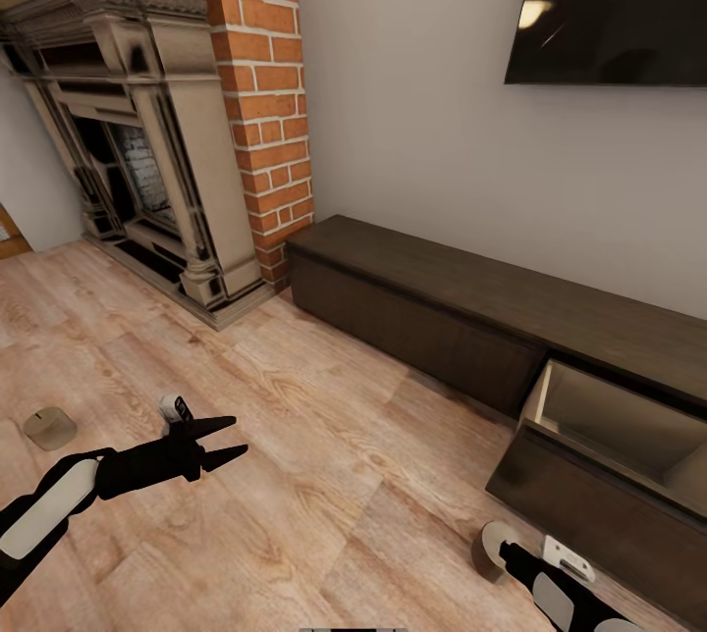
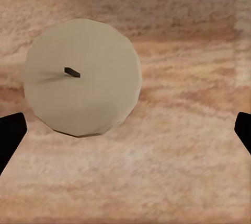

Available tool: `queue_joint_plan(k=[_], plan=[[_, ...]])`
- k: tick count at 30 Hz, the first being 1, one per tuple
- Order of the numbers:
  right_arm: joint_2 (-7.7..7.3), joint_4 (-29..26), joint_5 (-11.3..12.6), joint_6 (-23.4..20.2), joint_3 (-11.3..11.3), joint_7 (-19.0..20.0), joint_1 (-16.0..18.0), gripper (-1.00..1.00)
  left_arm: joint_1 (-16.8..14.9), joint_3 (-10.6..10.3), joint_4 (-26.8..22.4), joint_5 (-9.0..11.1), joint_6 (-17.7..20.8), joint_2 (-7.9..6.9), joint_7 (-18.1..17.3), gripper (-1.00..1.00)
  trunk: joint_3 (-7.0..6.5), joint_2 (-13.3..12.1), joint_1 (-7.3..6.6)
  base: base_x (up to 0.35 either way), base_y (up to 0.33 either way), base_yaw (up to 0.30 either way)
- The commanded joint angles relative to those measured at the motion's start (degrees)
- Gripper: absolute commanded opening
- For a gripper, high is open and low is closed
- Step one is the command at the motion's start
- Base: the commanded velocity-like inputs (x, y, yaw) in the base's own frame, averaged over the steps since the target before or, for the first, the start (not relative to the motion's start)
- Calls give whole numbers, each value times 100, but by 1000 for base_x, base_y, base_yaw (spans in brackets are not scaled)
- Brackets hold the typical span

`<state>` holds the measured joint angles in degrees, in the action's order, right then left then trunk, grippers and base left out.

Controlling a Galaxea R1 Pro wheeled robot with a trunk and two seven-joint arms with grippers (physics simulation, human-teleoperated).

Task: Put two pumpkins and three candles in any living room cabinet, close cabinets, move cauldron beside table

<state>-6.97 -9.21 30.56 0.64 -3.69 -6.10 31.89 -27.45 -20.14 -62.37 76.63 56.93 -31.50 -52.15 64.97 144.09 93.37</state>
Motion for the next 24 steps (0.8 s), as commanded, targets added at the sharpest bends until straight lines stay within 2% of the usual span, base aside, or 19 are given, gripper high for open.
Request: queue_joint_plan(k=[1,24], plan=[[3,-2,2,7,-36,-5,2,100,-6,-16,5,19,20,-5,-17,100,5,2,-1,0,0,0],[-6,7,2,7,-35,-5,2,100,-6,2,5,28,20,-9,-19,100,5,2,-1,38,38,0]])
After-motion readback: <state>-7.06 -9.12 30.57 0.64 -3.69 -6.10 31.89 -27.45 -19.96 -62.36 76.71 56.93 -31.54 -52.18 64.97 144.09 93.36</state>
